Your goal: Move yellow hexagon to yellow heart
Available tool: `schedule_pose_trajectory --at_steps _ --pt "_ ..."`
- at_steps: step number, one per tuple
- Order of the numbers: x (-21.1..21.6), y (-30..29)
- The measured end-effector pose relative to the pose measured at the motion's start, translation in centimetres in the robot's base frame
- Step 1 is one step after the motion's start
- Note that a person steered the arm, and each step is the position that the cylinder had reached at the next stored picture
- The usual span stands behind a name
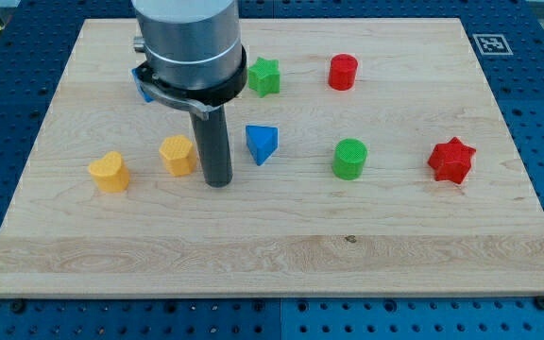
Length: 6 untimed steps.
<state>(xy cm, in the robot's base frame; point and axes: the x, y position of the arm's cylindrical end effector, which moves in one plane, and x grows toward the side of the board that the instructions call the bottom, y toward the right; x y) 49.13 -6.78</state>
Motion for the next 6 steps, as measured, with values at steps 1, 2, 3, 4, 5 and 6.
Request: schedule_pose_trajectory --at_steps 1,2,3,4,5,6 --pt "-0.9 -1.5" --pt "-1.5 -2.7" --pt "-1.1 -4.1" --pt "-0.6 -5.7" --pt "-0.1 -7.3" --pt "0.1 -8.8"
